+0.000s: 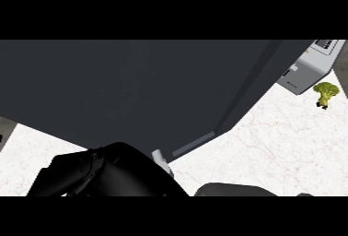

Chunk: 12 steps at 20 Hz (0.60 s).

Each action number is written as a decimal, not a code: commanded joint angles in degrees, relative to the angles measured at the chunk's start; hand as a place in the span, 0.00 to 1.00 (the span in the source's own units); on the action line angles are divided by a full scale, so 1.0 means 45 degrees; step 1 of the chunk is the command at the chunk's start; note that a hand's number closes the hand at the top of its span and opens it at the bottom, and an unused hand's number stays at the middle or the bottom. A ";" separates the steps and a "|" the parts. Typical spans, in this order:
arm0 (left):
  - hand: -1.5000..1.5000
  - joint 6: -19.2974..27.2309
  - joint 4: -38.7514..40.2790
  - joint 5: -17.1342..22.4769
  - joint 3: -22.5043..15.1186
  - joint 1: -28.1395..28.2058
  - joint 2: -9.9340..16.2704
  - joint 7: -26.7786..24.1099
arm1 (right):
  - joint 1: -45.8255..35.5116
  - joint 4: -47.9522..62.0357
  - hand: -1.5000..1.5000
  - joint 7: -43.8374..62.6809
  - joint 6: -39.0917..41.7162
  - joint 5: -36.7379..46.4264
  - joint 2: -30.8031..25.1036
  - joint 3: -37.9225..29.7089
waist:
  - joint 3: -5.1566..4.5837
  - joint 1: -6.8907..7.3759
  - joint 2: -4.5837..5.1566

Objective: Pick up the wine, place it into the cabinet and close the cabinet

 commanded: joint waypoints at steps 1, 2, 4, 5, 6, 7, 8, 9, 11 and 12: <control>0.00 -0.0999 0.0160 0.0487 0.0787 0.0377 0.0320 -0.0061 | -0.2520 0.2950 1.00 -0.0991 -0.0193 -0.1501 0.0155 -0.1207 | 0.0016 0.0193 0.0045; 0.00 -0.0115 -0.0211 0.0436 0.0595 -0.0232 0.0176 0.0374 | -0.3403 0.3563 1.00 -0.1278 -0.0329 -0.1821 0.0157 -0.1240 | 0.0025 0.0088 0.0072; 0.00 -0.0681 0.0099 0.0735 0.0964 -0.0177 0.0493 0.0523 | -0.4490 0.4956 1.00 -0.1569 -0.0132 -0.2359 0.0159 -0.1476 | 0.0013 0.0232 0.0094; 0.00 -0.0900 0.0453 0.0935 0.1077 -0.0222 0.0440 0.0532 | -0.5227 0.5448 1.00 -0.1373 -0.0074 -0.2614 0.0160 -0.2107 | 0.0009 0.0105 0.0078; 0.00 -0.0923 0.0576 0.1273 0.1589 -0.0430 0.0696 0.0727 | -0.5091 0.6297 1.00 -0.2074 0.0622 -0.3009 0.0161 -0.2249 | 0.0016 0.0146 0.0153; 0.00 -0.1090 0.0142 0.1170 0.1452 -0.0126 0.0649 0.0678 | -0.5381 0.6918 1.00 -0.2535 0.0354 -0.3505 0.0162 -0.1981 | 0.0015 0.0356 0.0132; 0.00 -0.1070 0.0686 0.1270 0.1552 -0.0513 0.0576 0.0751 | -0.5398 0.6934 1.00 -0.2212 0.1207 -0.4656 0.0162 -0.2426 | 0.0023 0.0029 0.0138; 0.00 -0.1326 0.0457 0.1018 0.1526 -0.0297 0.0779 0.0665 | -0.5596 0.7049 1.00 -0.1604 0.2034 -0.5419 0.0162 -0.2546 | 0.0017 0.0314 0.0181; 0.00 -0.1304 0.0612 0.0828 0.1065 -0.0470 0.0465 0.0551 | -0.5217 0.7521 1.00 -0.1390 0.3562 -0.6673 0.0163 -0.2123 | -0.0001 0.0466 0.0347; 0.00 -0.1053 0.0534 0.1334 0.1662 -0.0749 0.0695 0.0854 | -0.5329 0.7549 1.00 -0.1147 0.4193 -0.7342 0.0163 -0.2218 | 0.0027 0.0251 0.0256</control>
